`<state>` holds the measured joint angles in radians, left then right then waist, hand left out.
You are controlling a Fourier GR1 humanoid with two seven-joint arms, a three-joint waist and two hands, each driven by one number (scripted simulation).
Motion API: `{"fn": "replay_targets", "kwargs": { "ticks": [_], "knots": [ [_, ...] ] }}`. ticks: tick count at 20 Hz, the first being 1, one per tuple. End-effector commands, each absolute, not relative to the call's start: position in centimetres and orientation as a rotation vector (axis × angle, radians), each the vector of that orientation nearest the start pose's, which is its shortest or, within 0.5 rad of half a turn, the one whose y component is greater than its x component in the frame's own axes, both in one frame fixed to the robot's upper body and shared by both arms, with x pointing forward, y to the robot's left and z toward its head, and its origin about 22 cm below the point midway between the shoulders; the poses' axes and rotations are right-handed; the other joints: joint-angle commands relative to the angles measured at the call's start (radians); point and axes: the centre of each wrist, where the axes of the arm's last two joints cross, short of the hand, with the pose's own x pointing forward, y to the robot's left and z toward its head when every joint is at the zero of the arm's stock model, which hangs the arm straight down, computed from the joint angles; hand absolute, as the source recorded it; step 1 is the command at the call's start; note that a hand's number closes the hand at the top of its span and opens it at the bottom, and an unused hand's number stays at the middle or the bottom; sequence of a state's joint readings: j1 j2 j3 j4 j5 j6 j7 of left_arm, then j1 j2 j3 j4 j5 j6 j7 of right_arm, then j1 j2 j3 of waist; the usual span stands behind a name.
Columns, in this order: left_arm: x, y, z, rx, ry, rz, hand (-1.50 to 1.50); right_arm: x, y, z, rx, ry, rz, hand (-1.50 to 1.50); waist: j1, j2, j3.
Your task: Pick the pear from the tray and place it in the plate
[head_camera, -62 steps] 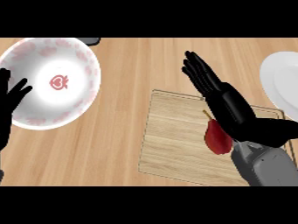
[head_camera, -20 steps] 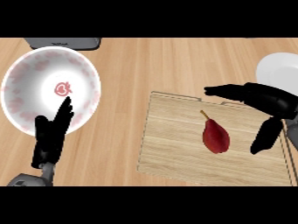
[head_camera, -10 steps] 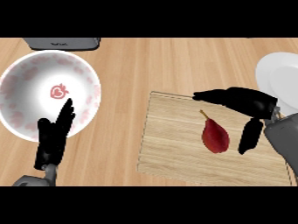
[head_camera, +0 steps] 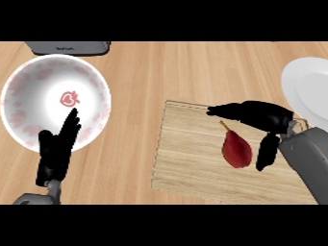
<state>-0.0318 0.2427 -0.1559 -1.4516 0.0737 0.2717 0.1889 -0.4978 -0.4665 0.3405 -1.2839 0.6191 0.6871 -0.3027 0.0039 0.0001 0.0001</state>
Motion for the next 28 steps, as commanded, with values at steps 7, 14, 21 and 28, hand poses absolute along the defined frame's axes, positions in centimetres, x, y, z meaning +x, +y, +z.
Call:
{"fn": "replay_targets", "kwargs": {
  "ticks": [7,14,21,28],
  "knots": [
    [27.1,25.9,-1.2,0.256,-1.300,-0.022,0.00,35.0,-24.9,6.6,-0.007,-1.255,1.704,-1.50,-0.002,0.001,0.000],
    [25.3,24.3,0.1,0.240,-1.289,-0.035,0.00,34.4,-24.0,4.4,-0.043,-1.335,1.772,1.50,0.000,0.000,0.000],
    [24.4,25.5,-0.1,0.230,-1.274,-0.019,0.00,35.3,-23.7,4.3,-0.119,-1.447,1.724,1.50,0.005,0.001,0.000],
    [24.9,25.8,-1.0,0.240,-1.281,-0.026,0.00,35.5,-31.6,3.9,-0.591,-1.273,1.244,1.50,-0.002,0.007,0.001]
  ]
}}
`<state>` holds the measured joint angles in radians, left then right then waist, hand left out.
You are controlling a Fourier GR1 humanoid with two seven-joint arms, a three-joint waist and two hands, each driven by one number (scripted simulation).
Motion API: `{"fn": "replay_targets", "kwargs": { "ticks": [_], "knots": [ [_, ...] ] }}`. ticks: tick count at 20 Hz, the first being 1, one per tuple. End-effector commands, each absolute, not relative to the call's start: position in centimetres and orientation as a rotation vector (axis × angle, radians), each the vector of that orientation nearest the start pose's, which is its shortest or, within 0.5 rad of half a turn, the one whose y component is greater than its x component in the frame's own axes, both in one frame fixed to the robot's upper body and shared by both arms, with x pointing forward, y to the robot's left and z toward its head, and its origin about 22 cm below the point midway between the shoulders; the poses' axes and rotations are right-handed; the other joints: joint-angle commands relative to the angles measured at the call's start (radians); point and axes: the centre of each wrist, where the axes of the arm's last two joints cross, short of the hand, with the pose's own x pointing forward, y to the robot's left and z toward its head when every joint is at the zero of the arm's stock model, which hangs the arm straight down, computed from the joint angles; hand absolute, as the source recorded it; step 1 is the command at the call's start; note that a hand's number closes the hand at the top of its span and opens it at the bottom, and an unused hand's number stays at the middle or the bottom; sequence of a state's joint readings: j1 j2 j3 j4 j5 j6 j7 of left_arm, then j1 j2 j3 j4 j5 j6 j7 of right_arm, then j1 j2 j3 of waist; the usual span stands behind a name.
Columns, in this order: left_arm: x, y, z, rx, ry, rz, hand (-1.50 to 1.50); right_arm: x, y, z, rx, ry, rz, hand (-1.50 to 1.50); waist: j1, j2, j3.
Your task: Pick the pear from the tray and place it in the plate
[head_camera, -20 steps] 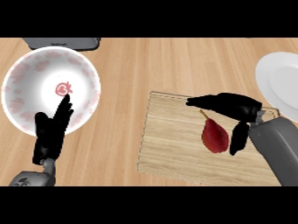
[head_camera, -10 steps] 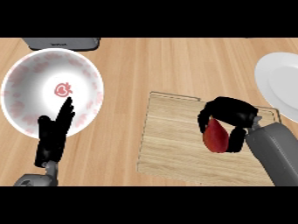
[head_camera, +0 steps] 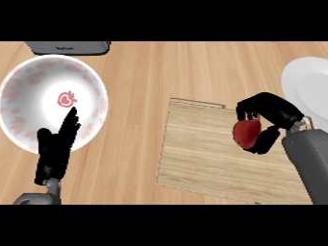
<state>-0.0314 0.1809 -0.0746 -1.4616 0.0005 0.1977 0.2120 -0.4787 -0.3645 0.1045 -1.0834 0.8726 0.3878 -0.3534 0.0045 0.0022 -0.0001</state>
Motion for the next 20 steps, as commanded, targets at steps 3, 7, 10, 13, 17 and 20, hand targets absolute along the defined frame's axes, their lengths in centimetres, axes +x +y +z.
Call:
{"fn": "replay_targets", "kwargs": {
  "ticks": [3,7,10,13,17,20],
  "knots": [
    [23.9,25.5,-1.5,0.241,-1.290,-0.043,0.00,35.8,-31.8,4.7,-0.789,-1.329,1.113,1.50,0.004,-0.001,0.001],
    [25.0,24.1,-0.8,0.240,-1.294,-0.034,0.00,35.5,-33.2,7.3,-0.887,-1.441,1.085,1.50,-0.008,-0.004,0.000],
    [24.7,25.1,-0.8,0.257,-1.291,-0.020,0.00,35.9,-34.1,9.8,-0.932,-1.560,0.914,1.50,-0.006,-0.004,0.000],
    [24.3,24.4,-1.6,0.255,-1.289,-0.019,0.00,35.8,-34.1,11.9,-1.092,-1.623,0.742,1.50,-0.008,-0.004,0.000],
    [24.5,25.3,-1.1,0.248,-1.288,-0.049,0.00,34.0,-36.5,13.0,-1.174,-1.576,0.642,1.50,-0.009,-0.004,0.000],
    [22.9,24.9,-1.5,0.233,-1.280,-0.055,0.00,35.6,-39.1,13.7,-1.200,-1.506,0.584,1.50,0.007,-0.001,0.000]
  ]
}}
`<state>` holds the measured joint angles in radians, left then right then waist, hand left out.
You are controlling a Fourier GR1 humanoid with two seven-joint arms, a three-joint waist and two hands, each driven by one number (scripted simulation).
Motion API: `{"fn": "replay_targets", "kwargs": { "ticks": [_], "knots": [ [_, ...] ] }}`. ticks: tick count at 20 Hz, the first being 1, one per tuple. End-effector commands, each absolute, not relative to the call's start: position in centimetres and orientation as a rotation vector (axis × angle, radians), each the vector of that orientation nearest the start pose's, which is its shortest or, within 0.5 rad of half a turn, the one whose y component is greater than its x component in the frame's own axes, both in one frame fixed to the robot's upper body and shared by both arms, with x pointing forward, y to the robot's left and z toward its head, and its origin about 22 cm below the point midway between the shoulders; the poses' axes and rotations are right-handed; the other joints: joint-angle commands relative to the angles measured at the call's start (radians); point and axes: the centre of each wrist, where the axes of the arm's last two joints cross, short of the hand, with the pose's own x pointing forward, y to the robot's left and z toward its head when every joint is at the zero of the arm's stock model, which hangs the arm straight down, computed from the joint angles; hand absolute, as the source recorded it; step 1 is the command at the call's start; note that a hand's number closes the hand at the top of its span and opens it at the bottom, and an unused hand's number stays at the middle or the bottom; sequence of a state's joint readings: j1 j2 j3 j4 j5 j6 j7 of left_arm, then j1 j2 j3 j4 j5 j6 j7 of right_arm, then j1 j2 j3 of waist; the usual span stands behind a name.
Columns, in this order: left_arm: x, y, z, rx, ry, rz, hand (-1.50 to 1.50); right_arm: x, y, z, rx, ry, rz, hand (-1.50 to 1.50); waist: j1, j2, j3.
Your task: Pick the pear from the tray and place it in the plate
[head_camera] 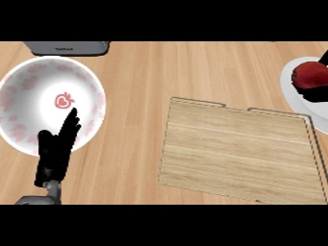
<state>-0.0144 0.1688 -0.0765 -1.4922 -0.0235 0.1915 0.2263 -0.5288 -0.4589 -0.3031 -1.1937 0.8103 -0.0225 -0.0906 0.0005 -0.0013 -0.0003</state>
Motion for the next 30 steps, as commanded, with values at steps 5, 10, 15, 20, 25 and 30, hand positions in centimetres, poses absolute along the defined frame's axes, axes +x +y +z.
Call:
{"fn": "replay_targets", "kwargs": {
  "ticks": [5,10,15,20,25,30],
  "knots": [
    [24.0,25.2,-2.1,0.254,-1.282,-0.037,0.00,35.5,-42.0,13.6,-1.178,-1.453,0.559,1.50,0.007,0.003,0.000],
    [25.0,24.2,-1.7,0.242,-1.301,-0.047,0.00,37.4,-44.1,11.8,-1.203,-1.395,0.566,1.50,0.023,0.010,0.001],
    [25.4,24.9,-1.8,0.227,-1.294,-0.054,0.00,37.3,-46.6,12.1,-1.214,-1.338,0.566,1.50,0.035,0.016,0.002],
    [26.2,24.1,-1.0,0.220,-1.330,-0.052,0.00,36.0,-48.7,11.6,-1.072,-1.193,0.642,1.50,0.042,0.020,0.003],
    [26.0,23.0,-0.6,0.208,-1.325,-0.075,0.00,34.9,-48.1,7.2,-0.926,-1.035,0.752,1.50,0.057,0.027,0.005],
    [26.5,23.2,0.0,0.194,-1.317,-0.085,0.00,34.3,-49.8,8.9,-0.834,-1.071,0.770,-1.50,0.055,0.026,0.006]
  ]
}}
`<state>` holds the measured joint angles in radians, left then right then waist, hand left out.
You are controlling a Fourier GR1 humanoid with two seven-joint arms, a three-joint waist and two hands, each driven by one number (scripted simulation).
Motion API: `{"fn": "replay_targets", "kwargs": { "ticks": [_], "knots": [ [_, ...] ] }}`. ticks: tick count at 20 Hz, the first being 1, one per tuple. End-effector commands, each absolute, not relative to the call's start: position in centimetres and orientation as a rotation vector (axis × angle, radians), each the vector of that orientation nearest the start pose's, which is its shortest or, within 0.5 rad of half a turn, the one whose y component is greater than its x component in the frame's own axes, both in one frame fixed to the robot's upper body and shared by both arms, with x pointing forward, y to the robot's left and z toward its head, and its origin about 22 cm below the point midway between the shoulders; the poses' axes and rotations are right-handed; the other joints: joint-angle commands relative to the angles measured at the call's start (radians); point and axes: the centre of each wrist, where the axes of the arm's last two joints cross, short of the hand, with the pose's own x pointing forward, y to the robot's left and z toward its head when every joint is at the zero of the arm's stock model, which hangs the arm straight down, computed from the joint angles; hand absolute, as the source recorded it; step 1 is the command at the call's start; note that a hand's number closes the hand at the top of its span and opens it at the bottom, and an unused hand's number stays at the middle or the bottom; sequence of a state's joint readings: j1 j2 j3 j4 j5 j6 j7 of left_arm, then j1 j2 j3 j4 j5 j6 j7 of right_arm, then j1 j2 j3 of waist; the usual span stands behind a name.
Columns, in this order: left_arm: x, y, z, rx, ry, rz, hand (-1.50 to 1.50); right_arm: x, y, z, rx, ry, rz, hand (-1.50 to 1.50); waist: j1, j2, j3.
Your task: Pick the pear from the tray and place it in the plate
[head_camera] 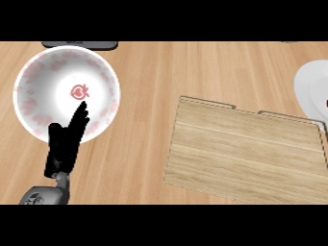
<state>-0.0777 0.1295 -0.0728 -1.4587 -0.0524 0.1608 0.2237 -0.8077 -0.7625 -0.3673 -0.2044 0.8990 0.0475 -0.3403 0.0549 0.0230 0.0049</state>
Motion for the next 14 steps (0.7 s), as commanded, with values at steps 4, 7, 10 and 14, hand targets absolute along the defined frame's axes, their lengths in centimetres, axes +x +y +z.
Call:
{"fn": "replay_targets", "kwargs": {
  "ticks": [4,7,10,14],
  "knots": [
    [26.5,24.4,0.2,0.203,-1.314,-0.065,0.00,33.7,-51.0,9.8,-0.743,-1.278,0.735,-1.50,-0.011,-0.002,0.001],
    [25.2,24.1,-1.9,0.225,-1.306,-0.055,0.00,34.2,-50.8,10.5,-0.625,-1.519,0.540,-1.50,-0.030,-0.008,0.001],
    [25.8,24.1,-0.4,0.228,-1.321,-0.044,0.00,34.4,-50.7,10.7,-0.537,-1.633,0.282,-1.50,-0.022,-0.009,0.002],
    [25.2,24.1,-1.4,0.208,-1.289,-0.052,0.00,31.6,-52.9,9.3,-0.426,-1.663,0.162,-1.50,-0.019,-0.003,0.002]
  ]
}}
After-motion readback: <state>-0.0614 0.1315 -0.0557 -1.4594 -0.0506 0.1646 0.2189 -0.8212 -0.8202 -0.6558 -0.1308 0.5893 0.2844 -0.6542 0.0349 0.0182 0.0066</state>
